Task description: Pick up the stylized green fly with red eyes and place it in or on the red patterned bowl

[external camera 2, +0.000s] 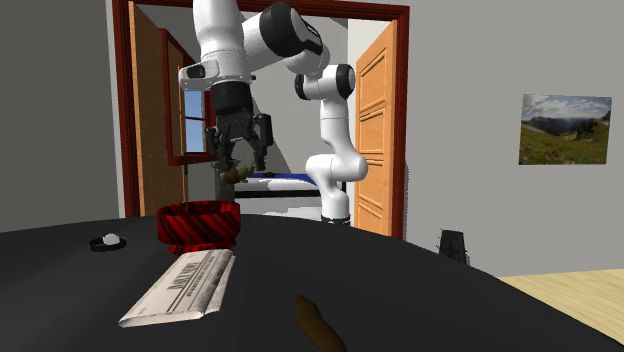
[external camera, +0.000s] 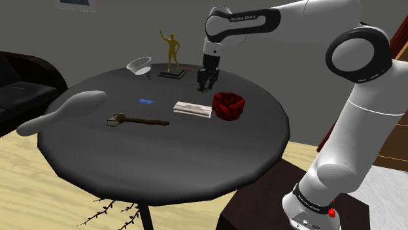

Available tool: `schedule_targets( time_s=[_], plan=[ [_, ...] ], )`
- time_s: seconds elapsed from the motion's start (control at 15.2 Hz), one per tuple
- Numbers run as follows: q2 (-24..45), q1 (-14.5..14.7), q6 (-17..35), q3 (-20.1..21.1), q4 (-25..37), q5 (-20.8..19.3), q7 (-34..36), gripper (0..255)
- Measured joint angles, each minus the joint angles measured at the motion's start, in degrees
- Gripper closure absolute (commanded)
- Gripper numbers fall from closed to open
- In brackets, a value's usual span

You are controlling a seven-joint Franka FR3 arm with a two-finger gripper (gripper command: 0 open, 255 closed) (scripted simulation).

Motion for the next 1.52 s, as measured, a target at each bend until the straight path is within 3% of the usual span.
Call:
schedule_targets(
  time_s=[0.86, 1.52],
  plan=[
    [-1.9, -9.1, -2.3, -7.9, -2.2, -0.7, -16.7, 255],
    [-1.4, -9.4, 4.3, -8.2, -8.5, -0.4, -18.5, 255]
  ],
)
